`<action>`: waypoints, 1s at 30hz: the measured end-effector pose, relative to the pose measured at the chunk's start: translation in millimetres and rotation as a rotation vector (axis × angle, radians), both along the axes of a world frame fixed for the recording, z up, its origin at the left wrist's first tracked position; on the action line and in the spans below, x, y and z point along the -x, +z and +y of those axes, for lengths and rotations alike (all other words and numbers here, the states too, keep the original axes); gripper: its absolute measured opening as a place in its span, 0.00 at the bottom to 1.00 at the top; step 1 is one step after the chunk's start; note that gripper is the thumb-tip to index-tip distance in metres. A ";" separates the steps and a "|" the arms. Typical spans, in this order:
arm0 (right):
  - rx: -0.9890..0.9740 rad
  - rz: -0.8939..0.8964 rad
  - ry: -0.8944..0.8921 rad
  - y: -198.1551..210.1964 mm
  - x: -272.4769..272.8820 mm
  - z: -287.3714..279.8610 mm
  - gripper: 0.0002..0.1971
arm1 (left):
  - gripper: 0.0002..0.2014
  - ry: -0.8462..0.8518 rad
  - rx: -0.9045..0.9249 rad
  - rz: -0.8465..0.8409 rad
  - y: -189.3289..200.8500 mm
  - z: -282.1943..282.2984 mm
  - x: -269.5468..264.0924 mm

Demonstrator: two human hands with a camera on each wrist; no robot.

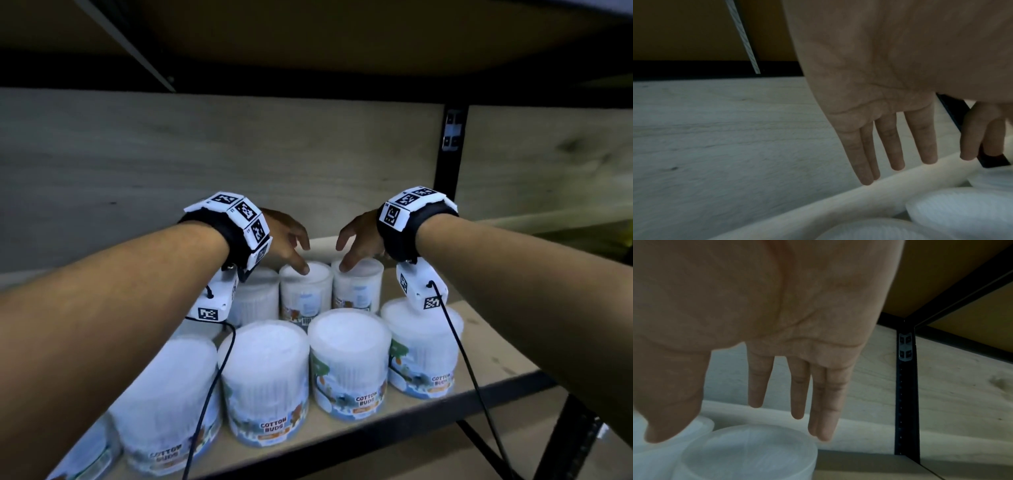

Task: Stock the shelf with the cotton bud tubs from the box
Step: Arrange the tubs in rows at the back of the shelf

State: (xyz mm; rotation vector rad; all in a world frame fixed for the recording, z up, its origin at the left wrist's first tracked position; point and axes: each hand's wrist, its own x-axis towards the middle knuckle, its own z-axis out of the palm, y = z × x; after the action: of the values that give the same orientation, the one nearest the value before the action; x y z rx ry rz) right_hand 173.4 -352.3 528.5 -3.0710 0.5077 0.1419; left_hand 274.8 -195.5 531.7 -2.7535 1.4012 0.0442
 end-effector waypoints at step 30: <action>-0.002 0.098 -0.017 -4.7 -11.0 0.0 0.27 | 0.37 -0.054 -0.147 0.016 -18.8 -32.4 -6.5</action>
State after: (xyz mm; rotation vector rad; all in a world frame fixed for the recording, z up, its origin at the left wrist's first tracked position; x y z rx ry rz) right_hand 184.4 -352.3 523.9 -3.0683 0.5375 0.2934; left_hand 281.3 -227.8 512.9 -2.6011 1.4143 0.1607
